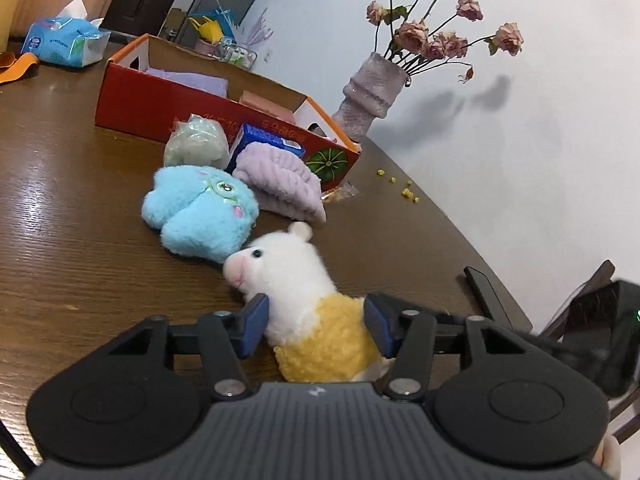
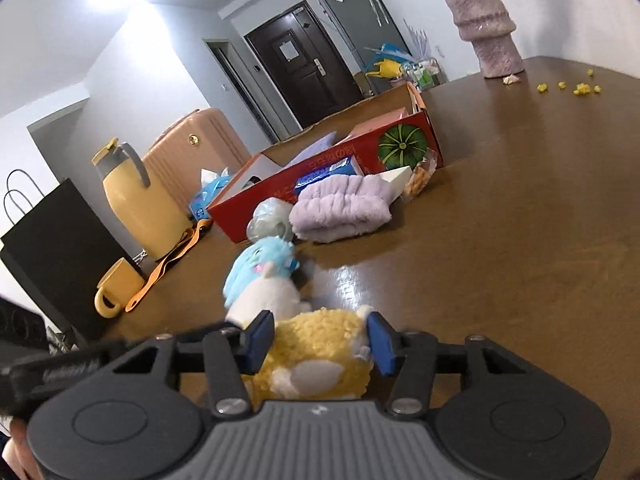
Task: Organize soft objects
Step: 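Reach both grippers to the white-and-yellow alpaca plush and close on it, then carry the alpaca plush into the red box and open both grippers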
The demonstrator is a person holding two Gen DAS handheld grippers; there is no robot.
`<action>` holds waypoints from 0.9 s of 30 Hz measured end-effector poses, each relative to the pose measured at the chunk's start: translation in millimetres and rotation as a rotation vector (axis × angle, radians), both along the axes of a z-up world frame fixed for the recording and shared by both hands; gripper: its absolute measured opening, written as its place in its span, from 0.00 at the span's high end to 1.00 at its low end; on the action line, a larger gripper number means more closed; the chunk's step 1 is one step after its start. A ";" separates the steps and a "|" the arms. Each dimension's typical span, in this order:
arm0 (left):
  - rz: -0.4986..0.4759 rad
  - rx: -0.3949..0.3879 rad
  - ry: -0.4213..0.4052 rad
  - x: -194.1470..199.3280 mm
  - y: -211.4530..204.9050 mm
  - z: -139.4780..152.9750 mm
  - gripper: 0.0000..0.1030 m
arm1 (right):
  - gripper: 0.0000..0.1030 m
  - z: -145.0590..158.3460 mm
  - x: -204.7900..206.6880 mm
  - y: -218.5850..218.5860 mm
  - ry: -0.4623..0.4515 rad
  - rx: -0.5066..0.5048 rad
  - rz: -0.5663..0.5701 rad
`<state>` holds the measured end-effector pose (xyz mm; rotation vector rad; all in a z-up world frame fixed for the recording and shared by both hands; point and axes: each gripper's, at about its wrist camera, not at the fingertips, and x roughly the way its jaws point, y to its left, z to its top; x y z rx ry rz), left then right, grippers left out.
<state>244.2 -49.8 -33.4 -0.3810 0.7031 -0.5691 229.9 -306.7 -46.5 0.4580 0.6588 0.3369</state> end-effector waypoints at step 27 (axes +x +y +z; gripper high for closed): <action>0.062 -0.019 -0.148 174.1 47.8 101.1 0.54 | 0.55 102.9 160.4 51.5 -0.204 -0.005 0.004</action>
